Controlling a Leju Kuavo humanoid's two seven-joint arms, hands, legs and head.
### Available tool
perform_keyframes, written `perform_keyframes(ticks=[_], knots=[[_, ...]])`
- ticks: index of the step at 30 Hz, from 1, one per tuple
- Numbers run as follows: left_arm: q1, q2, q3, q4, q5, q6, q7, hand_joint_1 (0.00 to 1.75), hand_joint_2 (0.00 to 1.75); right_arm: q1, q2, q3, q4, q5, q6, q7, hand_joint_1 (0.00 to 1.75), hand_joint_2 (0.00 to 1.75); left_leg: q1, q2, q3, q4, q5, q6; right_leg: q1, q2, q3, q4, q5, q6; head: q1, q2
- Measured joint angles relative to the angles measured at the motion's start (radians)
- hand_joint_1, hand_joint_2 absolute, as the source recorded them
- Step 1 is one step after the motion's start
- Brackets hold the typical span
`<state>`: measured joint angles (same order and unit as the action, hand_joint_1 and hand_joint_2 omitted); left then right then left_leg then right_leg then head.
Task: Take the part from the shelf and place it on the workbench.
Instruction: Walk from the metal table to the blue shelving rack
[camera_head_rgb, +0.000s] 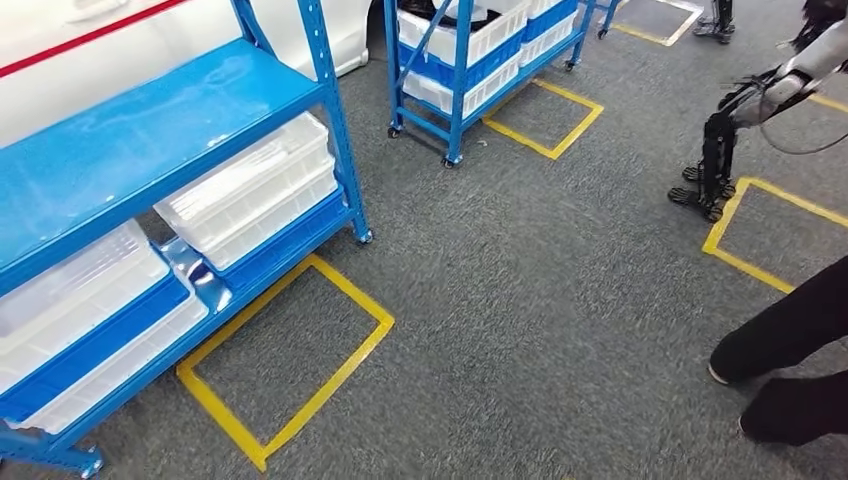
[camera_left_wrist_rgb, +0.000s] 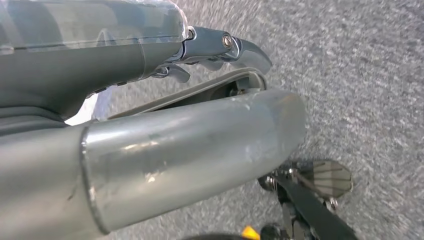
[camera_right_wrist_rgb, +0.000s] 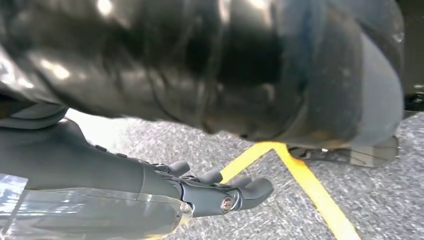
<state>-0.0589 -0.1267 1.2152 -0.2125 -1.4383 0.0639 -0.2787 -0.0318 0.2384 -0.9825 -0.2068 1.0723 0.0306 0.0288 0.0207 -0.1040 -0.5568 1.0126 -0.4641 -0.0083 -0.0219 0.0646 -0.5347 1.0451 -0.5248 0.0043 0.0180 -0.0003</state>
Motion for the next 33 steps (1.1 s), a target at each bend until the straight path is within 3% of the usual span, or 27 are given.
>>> perform_keyframes(ticks=[2,4,6,7,8,9,10,11,13,15,17,19,21,23,24,25,26,28,30,32,33], knots=[[0.003,0.0,0.0,0.0,0.0,0.0,0.0,0.0,0.0,-0.001,-0.001,0.0,0.0,0.0,0.0,0.0,0.0,0.0,0.004,-0.01,-0.008,0.0,0.003,-0.011,0.003,-0.022,-0.002,-0.003,0.006,-0.019,0.0,0.0],[0.004,-0.002,-0.001,0.0,0.0,0.0,0.0,0.0,0.0,0.0,-0.002,0.0,0.0,0.0,0.0,0.0,0.0,0.0,0.003,0.026,-0.03,0.043,-0.027,-0.016,0.004,-0.046,-0.005,-0.008,0.011,-0.036,-0.001,0.0],[0.001,-0.005,-0.002,0.0,-0.001,0.0,0.0,0.0,0.0,0.003,-0.003,-0.001,0.0,0.0,0.0,0.0,0.0,0.0,0.001,0.076,-0.086,0.163,-0.097,-0.018,0.011,-0.073,-0.01,-0.009,0.014,-0.047,-0.001,0.0],[0.0,-0.006,-0.003,0.0,-0.002,0.0,0.0,0.0,0.0,0.005,-0.003,-0.001,0.0,0.0,0.0,0.001,0.0,0.0,0.0,0.088,-0.117,0.232,-0.13,-0.017,0.016,-0.088,-0.013,-0.009,0.014,-0.05,-0.001,0.0],[0.0,-0.006,-0.004,0.0,-0.003,0.0,-0.001,0.0,0.0,0.006,-0.004,-0.002,0.0,0.0,0.0,0.002,0.0,0.0,0.0,0.093,-0.136,0.28,-0.147,-0.016,0.02,-0.103,-0.015,-0.009,0.014,-0.051,-0.001,0.0],[0.001,-0.007,-0.005,0.0,-0.005,0.0,-0.001,0.0,0.0,0.006,-0.004,-0.002,0.0,0.0,0.0,0.003,0.0,0.0,-0.001,0.096,-0.136,0.291,-0.144,-0.012,0.025,-0.116,-0.016,-0.009,0.014,-0.052,-0.001,0.0],[0.003,-0.007,-0.005,0.0,-0.006,0.0,-0.001,0.0,0.0,0.005,-0.005,-0.002,0.0,0.0,0.0,0.004,0.0,0.0,-0.004,0.099,-0.114,0.262,-0.123,-0.007,0.028,-0.129,-0.015,-0.009,0.013,-0.053,-0.001,0.0],[0.005,-0.007,-0.006,0.0,-0.006,0.0,-0.001,0.0,0.0,0.004,-0.005,-0.002,0.0,0.001,0.0,0.004,0.0,0.0,-0.01,0.109,-0.074,0.196,-0.09,0.002,0.031,-0.142,-0.012,-0.009,0.012,-0.055,-0.001,0.0],[0.003,-0.006,-0.006,0.0,-0.006,0.0,-0.003,0.0,0.0,0.003,-0.004,-0.002,0.0,0.002,0.0,0.005,0.0,0.0,-0.027,0.154,0.004,0.055,-0.044,0.023,0.035,-0.166,-0.007,-0.009,0.01,-0.054,-0.001,0.0],[-0.001,-0.006,-0.007,0.0,-0.006,0.0,-0.004,0.0,0.0,0.001,-0.003,-0.003,0.0,0.002,0.0,0.006,0.0,0.0,-0.039,0.178,0.028,-0.001,-0.035,0.035,0.034,-0.188,-0.006,-0.009,0.01,-0.048,-0.001,0.0],[0.002,-0.006,-0.007,0.0,-0.006,0.0,-0.004,0.0,0.0,-0.002,-0.003,-0.003,0.0,0.004,0.0,0.006,0.0,0.0,-0.039,0.156,0.031,-0.014,-0.024,0.04,0.033,-0.204,-0.002,-0.011,0.01,-0.038,-0.001,0.0],[0.006,-0.008,-0.007,0.0,-0.006,0.0,-0.003,0.0,0.0,-0.003,-0.004,-0.003,0.0,0.004,0.0,0.007,0.0,0.0,-0.031,0.134,0.04,-0.036,-0.007,0.042,0.03,-0.163,-0.006,0.007,-0.006,-0.025,0.0,0.0],[0.005,-0.01,-0.007,0.0,-0.006,0.0,-0.003,0.0,0.0,-0.001,-0.007,-0.004,0.0,0.005,0.0,0.007,0.0,0.0,-0.023,0.113,0.04,-0.047,0.005,0.044,0.021,-0.095,-0.043,0.088,-0.057,-0.011,0.001,0.0],[0.001,-0.011,-0.008,0.0,-0.006,0.0,-0.003,0.0,0.0,0.002,-0.01,-0.005,0.0,0.005,0.0,0.007,0.0,0.0,-0.02,0.088,0.031,-0.044,0.009,0.046,0.013,-0.073,-0.097,0.196,-0.106,-0.002,0.001,0.0],[0.001,-0.012,-0.008,0.0,-0.006,0.0,-0.003,0.0,0.0,0.002,-0.012,-0.005,0.0,0.005,0.0,0.008,0.0,0.0,-0.019,0.074,0.028,-0.042,0.01,0.045,0.01,-0.07,-0.108,0.219,-0.106,0.001,0.001,0.0],[0.002,-0.013,-0.008,0.0,-0.006,0.0,-0.003,0.0,0.0,0.003,-0.013,-0.006,0.0,0.005,0.0,0.008,0.0,0.0,-0.016,0.06,0.026,-0.038,0.01,0.042,0.006,-0.068,-0.103,0.208,-0.087,0.003,0.001,0.0],[0.003,-0.015,-0.008,0.0,-0.006,0.0,-0.004,0.0,0.0,0.003,-0.013,-0.006,0.0,0.006,0.0,0.008,0.0,0.0,-0.013,0.046,0.024,-0.033,0.009,0.039,0.003,-0.062,-0.078,0.159,-0.052,0.006,0.001,0.0],[0.003,-0.017,-0.008,0.0,-0.007,0.0,-0.005,0.0,0.0,0.005,-0.013,-0.006,0.0,0.008,0.0,0.008,0.0,0.0,-0.009,0.022,0.016,-0.017,0.003,0.026,-0.003,-0.024,-0.022,0.044,-0.001,0.01,0.001,0.0],[0.002,-0.017,-0.008,0.0,-0.007,0.0,-0.007,0.0,0.0,0.004,-0.013,-0.006,0.0,0.012,0.0,0.007,0.0,0.0,-0.009,0.006,0.005,-0.006,0.0,0.012,-0.002,-0.002,-0.003,-0.003,0.008,0.002,0.0,0.0],[0.003,-0.017,-0.008,0.0,-0.007,0.0,-0.01,0.0,0.0,0.002,-0.013,-0.006,0.0,0.014,0.0,0.006,0.0,0.0,-0.008,-0.007,-0.003,-0.005,0.003,0.0,0.002,-0.021,-0.006,-0.002,0.012,-0.014,0.0,0.0],[0.005,-0.017,-0.008,0.0,-0.007,0.0,-0.011,0.0,0.0,0.001,-0.013,-0.006,0.0,0.014,0.0,0.007,0.0,0.0,-0.007,0.002,-0.007,0.001,-0.001,-0.005,0.002,-0.032,-0.006,-0.004,0.013,-0.022,-0.001,0.0]])
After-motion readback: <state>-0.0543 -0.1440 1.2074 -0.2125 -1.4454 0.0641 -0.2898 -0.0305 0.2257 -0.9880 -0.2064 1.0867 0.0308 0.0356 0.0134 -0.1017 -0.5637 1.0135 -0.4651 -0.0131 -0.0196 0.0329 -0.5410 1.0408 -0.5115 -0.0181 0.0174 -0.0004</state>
